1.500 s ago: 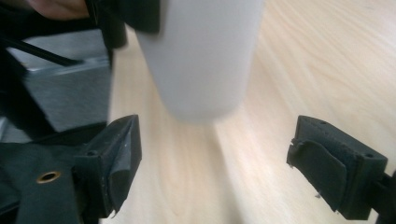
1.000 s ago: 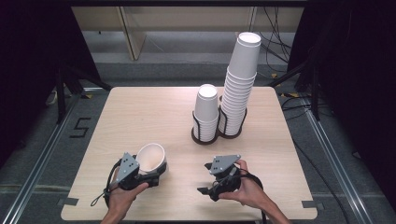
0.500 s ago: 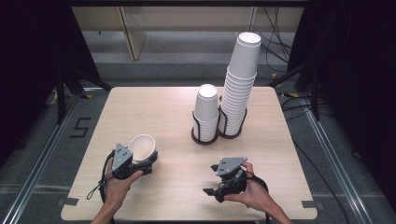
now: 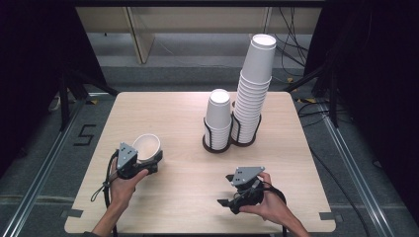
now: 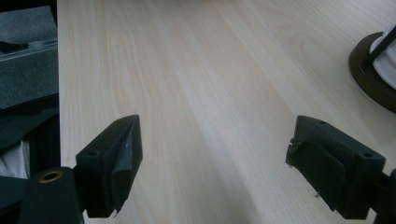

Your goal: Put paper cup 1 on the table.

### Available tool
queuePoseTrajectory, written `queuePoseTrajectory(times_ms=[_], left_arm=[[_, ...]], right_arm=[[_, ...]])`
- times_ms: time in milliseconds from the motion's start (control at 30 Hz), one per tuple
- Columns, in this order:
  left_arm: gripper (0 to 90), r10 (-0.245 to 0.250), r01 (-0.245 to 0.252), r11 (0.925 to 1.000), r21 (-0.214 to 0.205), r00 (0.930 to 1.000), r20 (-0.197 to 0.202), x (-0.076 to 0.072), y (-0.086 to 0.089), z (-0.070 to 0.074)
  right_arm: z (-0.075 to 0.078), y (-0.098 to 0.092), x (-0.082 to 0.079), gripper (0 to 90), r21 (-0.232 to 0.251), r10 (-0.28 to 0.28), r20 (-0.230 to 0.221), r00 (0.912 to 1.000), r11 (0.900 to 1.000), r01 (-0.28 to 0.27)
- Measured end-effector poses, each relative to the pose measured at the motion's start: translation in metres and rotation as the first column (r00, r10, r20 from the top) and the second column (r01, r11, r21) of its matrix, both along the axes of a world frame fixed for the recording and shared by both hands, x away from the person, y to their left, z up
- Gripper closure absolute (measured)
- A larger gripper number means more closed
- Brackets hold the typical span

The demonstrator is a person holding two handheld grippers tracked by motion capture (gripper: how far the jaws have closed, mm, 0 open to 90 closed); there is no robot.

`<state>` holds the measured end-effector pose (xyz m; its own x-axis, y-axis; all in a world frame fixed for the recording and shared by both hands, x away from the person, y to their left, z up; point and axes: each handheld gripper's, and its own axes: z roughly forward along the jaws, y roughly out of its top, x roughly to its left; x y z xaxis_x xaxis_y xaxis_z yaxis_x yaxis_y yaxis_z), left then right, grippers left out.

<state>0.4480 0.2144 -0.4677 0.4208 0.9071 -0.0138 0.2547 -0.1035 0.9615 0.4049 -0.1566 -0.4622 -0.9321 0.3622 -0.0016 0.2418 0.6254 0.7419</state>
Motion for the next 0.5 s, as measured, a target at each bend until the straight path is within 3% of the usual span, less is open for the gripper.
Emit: queuePoseTrajectory(times_ms=[500], left_arm=[[13.5,0.072,-0.072,0.9973,-0.01,0.997,-0.028,0.057,0.005,-0.009]], right_arm=[[-0.002,-0.005,0.0,17.7,-0.001,-0.008,-0.008,0.9999,1.0,0.008]])
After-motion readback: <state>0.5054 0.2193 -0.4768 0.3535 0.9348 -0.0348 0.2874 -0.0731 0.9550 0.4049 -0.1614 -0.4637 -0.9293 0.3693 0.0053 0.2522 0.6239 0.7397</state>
